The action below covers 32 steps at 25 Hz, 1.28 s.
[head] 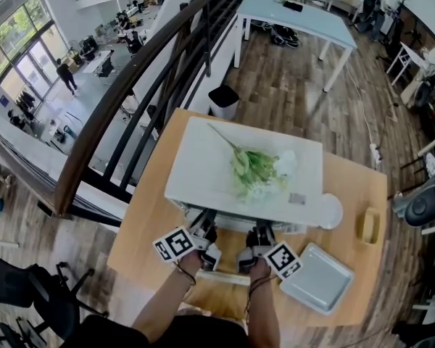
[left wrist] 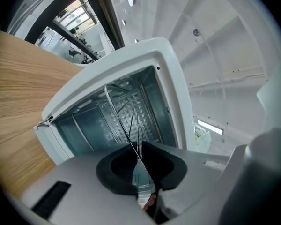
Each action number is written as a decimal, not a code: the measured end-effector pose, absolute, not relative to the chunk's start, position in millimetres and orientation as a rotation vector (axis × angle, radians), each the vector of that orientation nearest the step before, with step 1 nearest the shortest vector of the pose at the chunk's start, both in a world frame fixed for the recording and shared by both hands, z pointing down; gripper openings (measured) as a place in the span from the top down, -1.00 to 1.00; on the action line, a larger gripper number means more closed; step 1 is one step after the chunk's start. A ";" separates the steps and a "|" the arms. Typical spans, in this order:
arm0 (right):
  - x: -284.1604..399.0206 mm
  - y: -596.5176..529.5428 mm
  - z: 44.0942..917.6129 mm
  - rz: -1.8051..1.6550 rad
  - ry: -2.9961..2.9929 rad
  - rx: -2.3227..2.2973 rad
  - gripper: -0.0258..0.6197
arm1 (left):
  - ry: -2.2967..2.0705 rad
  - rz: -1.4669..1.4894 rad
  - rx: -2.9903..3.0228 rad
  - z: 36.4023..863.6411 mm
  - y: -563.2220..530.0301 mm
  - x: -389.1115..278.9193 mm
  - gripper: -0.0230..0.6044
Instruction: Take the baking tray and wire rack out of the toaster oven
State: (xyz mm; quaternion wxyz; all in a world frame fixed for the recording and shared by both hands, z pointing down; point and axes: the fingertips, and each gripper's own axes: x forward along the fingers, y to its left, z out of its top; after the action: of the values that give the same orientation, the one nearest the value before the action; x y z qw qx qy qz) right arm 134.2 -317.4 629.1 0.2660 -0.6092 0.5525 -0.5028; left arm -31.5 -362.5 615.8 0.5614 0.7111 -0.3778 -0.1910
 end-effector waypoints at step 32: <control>107.8 -216.2 615.6 -1.318 1.471 -1.639 0.89 | -0.842 -0.434 1.647 607.5 -260.0 -59.6 0.85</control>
State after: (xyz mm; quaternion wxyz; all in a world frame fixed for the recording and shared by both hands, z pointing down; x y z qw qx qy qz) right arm 107.8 -216.2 615.6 0.2834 -0.6125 0.5496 -0.4925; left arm -59.6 -260.0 607.5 0.5815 0.7052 -0.3606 -0.1856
